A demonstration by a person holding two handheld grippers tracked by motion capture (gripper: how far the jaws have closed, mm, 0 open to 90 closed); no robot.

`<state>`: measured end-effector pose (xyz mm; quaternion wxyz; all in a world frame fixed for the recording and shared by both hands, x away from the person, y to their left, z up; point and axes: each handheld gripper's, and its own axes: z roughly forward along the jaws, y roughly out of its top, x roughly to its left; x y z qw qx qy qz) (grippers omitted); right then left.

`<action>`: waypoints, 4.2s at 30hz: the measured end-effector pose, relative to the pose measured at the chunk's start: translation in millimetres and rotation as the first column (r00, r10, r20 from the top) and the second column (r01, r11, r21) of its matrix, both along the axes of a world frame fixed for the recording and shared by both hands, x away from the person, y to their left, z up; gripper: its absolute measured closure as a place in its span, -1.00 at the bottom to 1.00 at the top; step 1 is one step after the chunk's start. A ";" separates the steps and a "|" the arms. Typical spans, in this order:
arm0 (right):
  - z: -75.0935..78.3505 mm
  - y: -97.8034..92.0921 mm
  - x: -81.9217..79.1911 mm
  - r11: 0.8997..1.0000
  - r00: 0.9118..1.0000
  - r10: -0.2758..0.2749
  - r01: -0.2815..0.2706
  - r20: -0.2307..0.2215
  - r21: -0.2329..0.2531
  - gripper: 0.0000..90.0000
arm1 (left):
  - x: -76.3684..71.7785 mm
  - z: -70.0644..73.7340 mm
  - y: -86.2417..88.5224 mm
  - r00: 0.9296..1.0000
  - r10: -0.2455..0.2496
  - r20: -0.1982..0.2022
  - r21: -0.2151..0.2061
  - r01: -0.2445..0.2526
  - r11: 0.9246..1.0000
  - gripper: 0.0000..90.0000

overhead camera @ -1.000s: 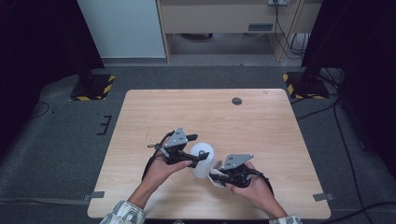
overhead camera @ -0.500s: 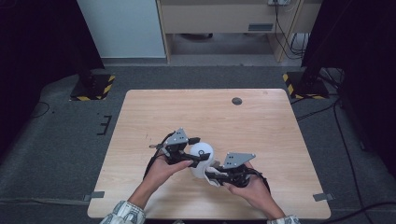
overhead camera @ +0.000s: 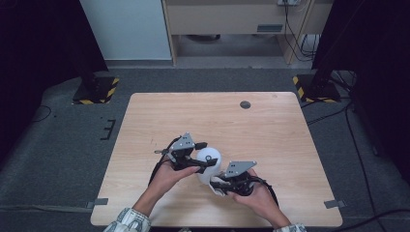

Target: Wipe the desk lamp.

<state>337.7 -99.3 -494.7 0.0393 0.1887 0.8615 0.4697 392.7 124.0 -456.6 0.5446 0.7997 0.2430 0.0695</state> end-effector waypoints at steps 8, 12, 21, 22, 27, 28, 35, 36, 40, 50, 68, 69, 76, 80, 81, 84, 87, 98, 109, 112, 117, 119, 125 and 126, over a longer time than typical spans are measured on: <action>-4.7 2.2 -0.4 0.999 1.000 0.002 -0.002 0.007 -0.040 0.77 | -0.2 0.1 0.0 1.000 0.001 0.000 0.001 -0.001 1.000 -0.53; -2.2 1.5 -1.0 0.999 1.000 -0.001 0.001 0.011 -0.034 0.77 | -0.4 0.3 0.0 1.000 0.001 0.000 0.002 -0.001 1.000 -0.52; 13.9 -5.7 -3.0 0.999 0.999 -0.017 0.015 0.038 0.041 0.78 | -0.3 0.5 -0.1 1.000 0.002 0.001 0.006 -0.002 1.000 -0.52; 13.3 -5.7 -2.8 0.999 0.999 -0.017 0.015 0.037 0.040 0.78 | -0.3 0.6 -0.1 1.000 0.002 0.001 0.007 -0.002 1.000 -0.52; 5.6 -2.3 -2.1 1.000 0.999 -0.009 0.009 0.031 -0.001 0.78 | -0.2 0.7 -0.2 1.000 0.002 -0.001 0.006 -0.002 1.000 -0.52; 3.7 -1.7 -2.0 1.000 1.000 -0.008 0.009 0.027 -0.010 0.78 | -0.2 0.7 -0.2 1.000 0.002 -0.001 0.007 -0.002 1.000 -0.52; -2.0 -0.7 -0.7 0.998 1.000 -0.009 0.010 0.019 -0.058 0.78 | -0.4 0.8 -0.3 1.000 0.003 -0.001 0.007 -0.003 1.000 -0.52; -2.1 -1.5 -0.3 0.998 1.000 -0.011 0.012 0.019 -0.062 0.78 | -0.5 0.8 -0.3 1.000 0.004 -0.001 0.007 -0.004 1.000 -0.52; -1.0 -7.6 2.5 0.997 1.000 -0.023 0.024 0.021 -0.070 0.78 | -0.4 0.8 -0.3 1.000 0.004 -0.001 0.008 -0.004 1.000 -0.52; 8.6 -26.7 10.7 0.994 0.994 -0.108 0.108 0.033 -0.005 0.78 | -0.1 0.7 -0.4 1.000 0.003 -0.002 0.006 -0.003 1.000 -0.52; -4.2 -10.9 4.8 0.997 0.999 -0.033 0.032 -0.010 -0.070 0.78 | -0.3 0.2 -0.5 1.000 0.007 -0.004 0.002 -0.007 1.000 -0.52; -2.4 -9.7 3.7 0.998 1.000 -0.026 0.026 -0.005 -0.061 0.79 | -0.3 0.2 -0.6 1.000 0.007 -0.005 0.002 -0.007 1.000 -0.52; 10.4 -5.8 -1.6 0.999 1.000 -0.004 0.003 0.029 0.038 0.79 | -0.1 0.1 -0.5 1.000 0.005 -0.004 0.002 -0.005 1.000 -0.52; 16.0 -2.7 -4.2 0.997 0.999 0.002 -0.006 0.054 0.075 0.78 | -0.2 0.0 -0.8 1.000 0.007 -0.007 -0.003 -0.007 1.000 -0.52; 15.8 -1.3 -4.6 0.997 0.998 0.003 -0.007 0.057 0.072 0.79 | -0.2 0.0 -0.7 1.000 0.007 -0.006 -0.001 -0.007 1.000 -0.52; 10.2 3.8 -4.5 0.999 0.999 0.008 -0.010 0.053 0.040 0.79 | -0.1 0.0 -0.9 1.000 0.006 -0.006 0.000 -0.006 1.000 -0.52; 2.6 9.4 -4.6 1.000 0.999 0.013 -0.013 0.041 -0.011 0.79 | -0.1 0.0 -1.1 1.000 0.007 -0.005 -0.001 -0.007 1.000 -0.52; -4.6 -5.1 2.9 0.994 1.000 -0.024 0.025 0.010 -0.102 0.79 | -0.3 -0.3 -0.5 1.000 0.008 -0.008 -0.002 -0.009 1.000 -0.52; 14.0 -36.5 21.2 0.988 0.990 -0.140 0.139 0.018 0.060 0.79 | -0.8 -0.9 0.1 1.000 0.007 -0.010 -0.008 -0.007 1.000 -0.52; 16.8 -37.0 25.8 0.987 0.988 -0.150 0.148 0.027 0.066 0.79 | -1.4 -1.1 0.2 1.000 0.008 -0.011 -0.009 -0.008 1.000 -0.52; 22.5 -38.0 41.3 0.982 0.984 -0.178 0.176 0.022 0.075 0.79 | -1.7 -1.6 0.2 1.000 0.008 -0.014 -0.014 -0.008 1.000 -0.52; 23.8 -37.9 48.6 0.981 0.983 -0.181 0.180 0.009 0.078 0.79 | -2.1 -1.9 -0.1 1.000 0.007 -0.016 -0.017 -0.008 1.000 -0.52; 24.4 -31.1 67.7 0.980 0.984 -0.177 0.179 -0.024 0.088 0.79 | -2.2 -2.7 0.3 1.000 0.007 -0.019 -0.023 -0.008 1.000 -0.52; 22.0 -29.1 71.8 0.980 0.984 -0.177 0.180 -0.038 0.091 0.79 | -2.2 -2.7 0.3 1.000 0.007 -0.019 -0.023 -0.008 1.000 -0.52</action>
